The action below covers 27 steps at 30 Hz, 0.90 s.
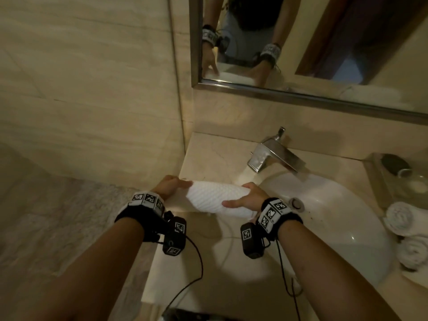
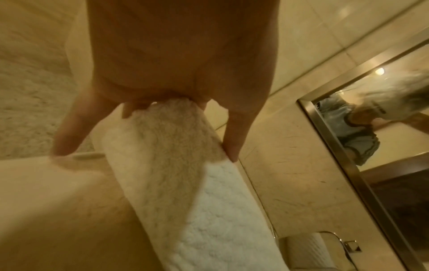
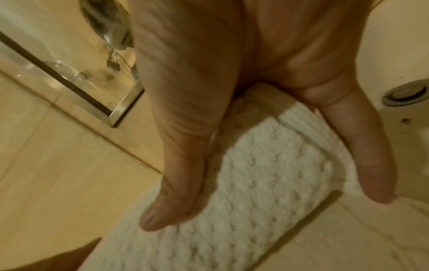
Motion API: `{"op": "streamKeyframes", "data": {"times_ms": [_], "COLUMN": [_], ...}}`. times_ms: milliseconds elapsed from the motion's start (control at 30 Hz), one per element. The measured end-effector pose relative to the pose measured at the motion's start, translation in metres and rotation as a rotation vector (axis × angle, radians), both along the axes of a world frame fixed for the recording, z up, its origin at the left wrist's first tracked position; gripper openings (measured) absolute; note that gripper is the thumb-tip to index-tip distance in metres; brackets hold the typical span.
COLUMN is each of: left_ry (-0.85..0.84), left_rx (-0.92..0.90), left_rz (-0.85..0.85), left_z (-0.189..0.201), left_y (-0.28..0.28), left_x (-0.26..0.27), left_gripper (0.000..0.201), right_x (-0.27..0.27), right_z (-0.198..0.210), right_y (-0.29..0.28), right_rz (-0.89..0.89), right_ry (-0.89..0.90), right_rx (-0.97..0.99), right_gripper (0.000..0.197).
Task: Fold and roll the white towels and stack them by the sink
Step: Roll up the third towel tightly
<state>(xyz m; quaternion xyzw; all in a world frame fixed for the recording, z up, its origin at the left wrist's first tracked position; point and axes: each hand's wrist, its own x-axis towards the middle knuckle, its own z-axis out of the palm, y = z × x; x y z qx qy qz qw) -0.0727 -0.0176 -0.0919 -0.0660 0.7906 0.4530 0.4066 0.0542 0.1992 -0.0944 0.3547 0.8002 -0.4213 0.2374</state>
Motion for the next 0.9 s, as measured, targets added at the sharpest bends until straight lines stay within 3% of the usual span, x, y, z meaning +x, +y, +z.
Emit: {"op": "streamKeyframes", "data": {"times_ms": [67,200,267,367,400,500,567,700,833,900], "left_ry": [-0.004,-0.072,-0.125,-0.1,-0.065,0.026,0.032,-0.041,-0.082,-0.093], "left_rx": [-0.042,-0.041,-0.004,-0.049,-0.134,-0.406,-0.449,-0.396,-0.27,-0.223], "left_rz": [-0.019,0.023,0.08,0.115,0.08,-0.042,-0.071,-0.036,0.048,0.152], "left_z": [0.003,0.0,-0.003,-0.007,-0.011,-0.017,-0.026,-0.04,-0.049,-0.044], "left_y": [-0.001,-0.003,-0.001,0.005,0.007,0.006,0.004,0.006,0.003,0.001], "left_x": [-0.001,-0.003,-0.003,-0.007,-0.01,-0.015,-0.02,-0.027,-0.028,-0.022], "left_gripper": [0.059,0.054,0.054,0.066,0.074,0.079,0.079,0.074,0.064,0.07], "right_x": [-0.002,-0.006,-0.006,-0.006,-0.007,-0.011,-0.016,-0.019,-0.021,-0.021], "right_z": [0.006,-0.006,-0.004,0.011,0.008,-0.001,-0.008,-0.014,-0.028,-0.038], "right_y": [0.003,0.015,0.015,0.007,0.009,0.009,0.007,-0.001,-0.002,0.001], "right_rz": [-0.023,-0.146,-0.21,-0.274,-0.302,-0.446,-0.528,-0.676,-0.729,-0.75], "right_ry": [-0.035,-0.068,-0.078,-0.07,-0.065,-0.043,-0.03,-0.004,0.02,0.043], "right_rx": [-0.056,-0.217,-0.281,-0.416,-0.447,-0.508,-0.515,-0.521,-0.405,-0.359], "right_gripper": [0.111,0.13,0.107,0.047,0.044,0.056,0.051,0.044,0.067,0.07]}}
